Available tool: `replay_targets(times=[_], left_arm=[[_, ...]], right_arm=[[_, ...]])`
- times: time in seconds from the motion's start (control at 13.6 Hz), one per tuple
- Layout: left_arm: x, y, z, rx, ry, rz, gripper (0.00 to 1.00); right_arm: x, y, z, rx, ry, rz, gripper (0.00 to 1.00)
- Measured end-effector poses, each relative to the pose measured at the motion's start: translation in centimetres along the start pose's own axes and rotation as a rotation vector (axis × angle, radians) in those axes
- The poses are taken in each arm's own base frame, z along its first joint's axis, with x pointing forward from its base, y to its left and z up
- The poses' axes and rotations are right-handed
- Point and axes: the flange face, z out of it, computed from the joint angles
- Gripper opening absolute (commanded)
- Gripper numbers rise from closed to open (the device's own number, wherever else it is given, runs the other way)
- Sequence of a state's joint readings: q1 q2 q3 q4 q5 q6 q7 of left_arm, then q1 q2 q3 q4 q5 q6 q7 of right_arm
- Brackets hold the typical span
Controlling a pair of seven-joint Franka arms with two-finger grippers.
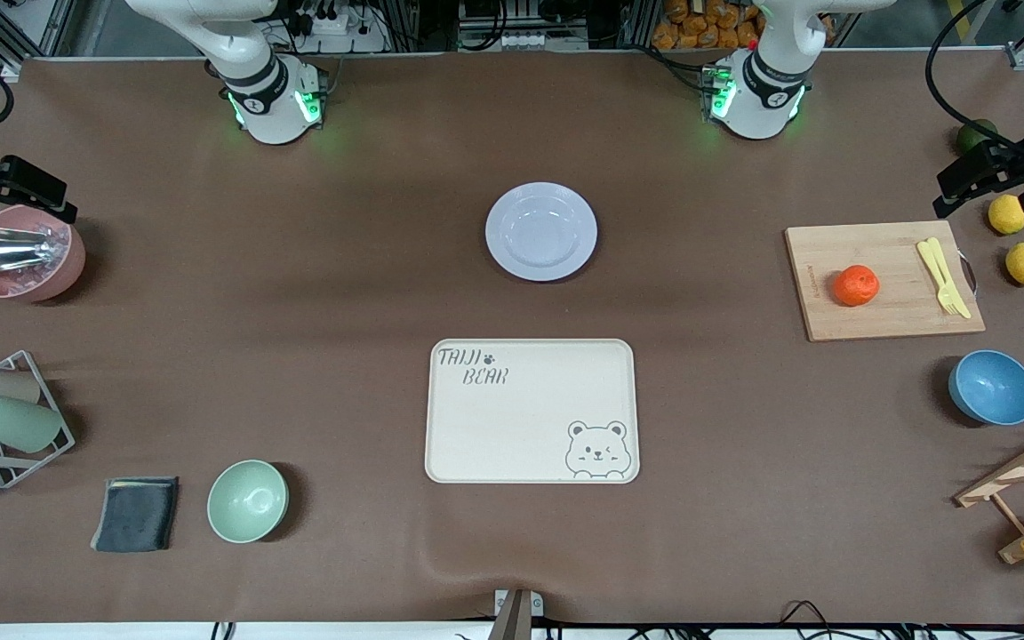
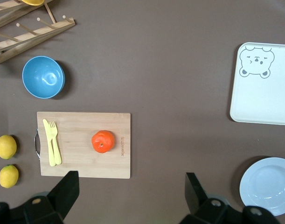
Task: Place orange and plate with both arms
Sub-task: 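Reach the left gripper toward the orange on the wooden board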
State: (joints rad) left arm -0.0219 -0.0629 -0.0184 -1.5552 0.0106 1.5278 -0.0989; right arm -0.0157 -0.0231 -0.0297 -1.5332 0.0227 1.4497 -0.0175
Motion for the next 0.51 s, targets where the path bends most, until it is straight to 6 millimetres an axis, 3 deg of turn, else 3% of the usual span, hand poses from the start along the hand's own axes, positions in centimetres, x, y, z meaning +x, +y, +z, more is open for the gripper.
replay_targets(times=[0.51], left_arm=[[0.4, -1.3, 1.0, 0.025, -0.024, -0.02, 1.0]], right_arm=[[0.0, -0.1, 0.0, 0.0, 0.0, -0.002, 1.0]])
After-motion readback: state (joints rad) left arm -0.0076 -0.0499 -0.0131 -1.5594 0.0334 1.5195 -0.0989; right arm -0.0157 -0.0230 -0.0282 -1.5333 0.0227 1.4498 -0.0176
